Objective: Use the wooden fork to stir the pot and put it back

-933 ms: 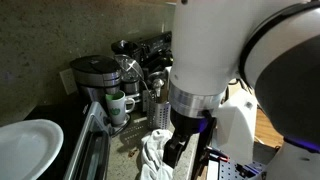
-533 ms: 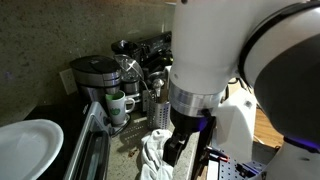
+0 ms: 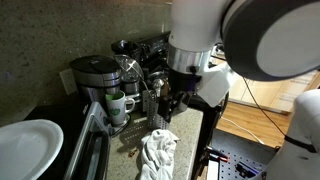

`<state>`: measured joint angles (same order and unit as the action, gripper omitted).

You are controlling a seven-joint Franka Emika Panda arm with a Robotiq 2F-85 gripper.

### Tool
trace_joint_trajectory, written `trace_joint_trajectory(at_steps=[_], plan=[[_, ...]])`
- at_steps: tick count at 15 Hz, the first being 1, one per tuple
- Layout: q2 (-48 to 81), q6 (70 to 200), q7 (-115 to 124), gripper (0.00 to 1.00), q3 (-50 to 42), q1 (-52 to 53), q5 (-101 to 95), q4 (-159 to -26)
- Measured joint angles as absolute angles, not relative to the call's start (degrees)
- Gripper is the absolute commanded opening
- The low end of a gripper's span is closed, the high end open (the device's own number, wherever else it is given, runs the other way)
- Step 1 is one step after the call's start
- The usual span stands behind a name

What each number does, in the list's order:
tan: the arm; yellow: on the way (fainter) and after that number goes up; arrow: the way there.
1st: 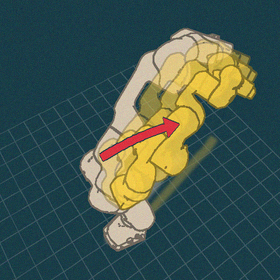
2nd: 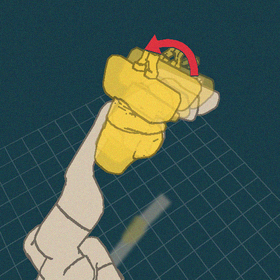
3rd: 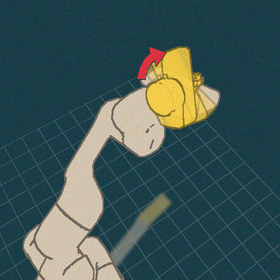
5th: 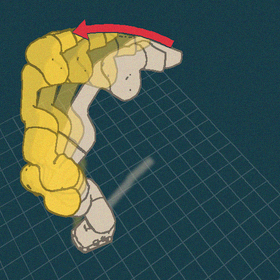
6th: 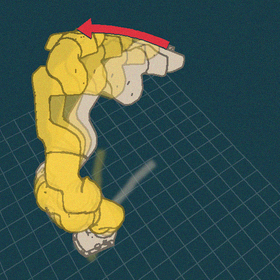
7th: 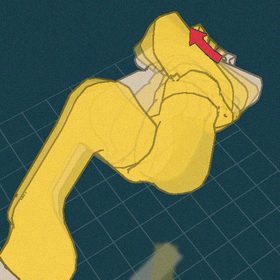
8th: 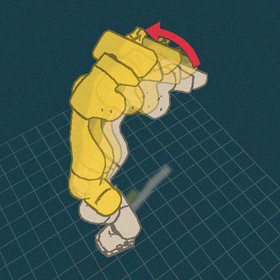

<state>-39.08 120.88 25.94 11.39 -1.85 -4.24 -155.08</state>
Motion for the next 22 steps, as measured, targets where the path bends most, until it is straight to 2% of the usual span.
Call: trace_joint_trajectory(at_steps=[6, 14, 15, 16, 17, 22], plan=[[-35.85, 120.88, 23.63, 1.0, 5.33, -8.55, -8.43, -148.97], [-26.29, 120.88, 19.01, 1.0, 1.42, -9.36, -9.86, -142.62], [-25.06, 120.88, 18.29, 0.75, 1.06, -9.36, -10.18, -141.88], [-23.95, 120.88, 17.85, 0.74, 0.77, -9.36, -10.4, -141.25], [-22.98, 120.88, 17.23, 0.68, 0.55, -9.36, -10.53, -140.64], [-19.79, 120.88, 16.93, 0.27, 0.24, -9.33, -10.94, -138.56]])
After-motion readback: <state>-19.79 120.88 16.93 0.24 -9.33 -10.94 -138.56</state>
